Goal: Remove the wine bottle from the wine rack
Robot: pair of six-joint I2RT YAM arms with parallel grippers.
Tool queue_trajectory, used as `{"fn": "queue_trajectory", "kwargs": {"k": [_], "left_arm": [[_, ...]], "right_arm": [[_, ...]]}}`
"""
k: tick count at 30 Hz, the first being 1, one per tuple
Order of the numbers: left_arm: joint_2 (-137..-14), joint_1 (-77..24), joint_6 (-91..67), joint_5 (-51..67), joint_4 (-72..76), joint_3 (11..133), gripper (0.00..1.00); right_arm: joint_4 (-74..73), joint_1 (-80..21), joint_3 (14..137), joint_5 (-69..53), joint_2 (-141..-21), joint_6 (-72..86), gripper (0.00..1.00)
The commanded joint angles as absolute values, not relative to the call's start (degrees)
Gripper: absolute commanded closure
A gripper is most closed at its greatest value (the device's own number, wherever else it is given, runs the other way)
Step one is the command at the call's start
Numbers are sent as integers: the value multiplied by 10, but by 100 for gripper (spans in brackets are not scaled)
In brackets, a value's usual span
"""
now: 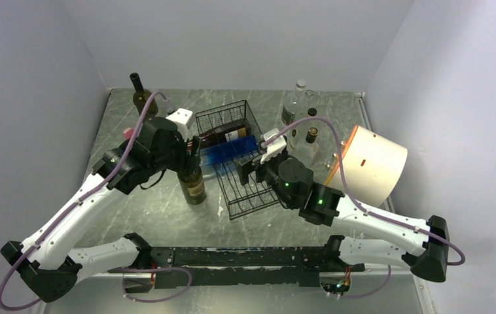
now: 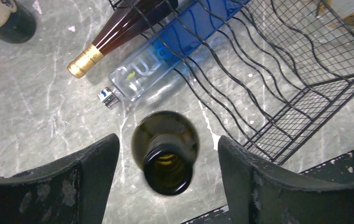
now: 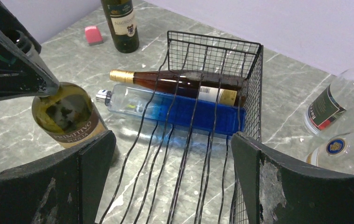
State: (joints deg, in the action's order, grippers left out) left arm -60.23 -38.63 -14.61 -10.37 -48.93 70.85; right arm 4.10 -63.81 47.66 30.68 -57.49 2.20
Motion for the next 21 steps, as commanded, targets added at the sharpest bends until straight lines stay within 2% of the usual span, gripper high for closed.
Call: {"fn": "queue_trajectory", "kwargs": {"k": [1, 8, 11, 13, 21], "left_arm": [[-593, -406, -163, -177, -501, 701, 25], [-621, -423, -169, -238, -522, 720, 60], [-630, -422, -179, -251, -545, 740, 83], [-632, -422, -181, -260, -549, 745, 92], [-676, -414, -228, -391, -629, 811, 93]], "right_arm": [[36, -634, 486, 313, -589, 21, 0], [46, -634, 489, 306, -609, 29, 0], [44, -634, 487, 304, -616, 30, 0], [34, -634, 491, 306, -621, 32, 0], [46, -632, 491, 303, -632, 26, 0]]}}
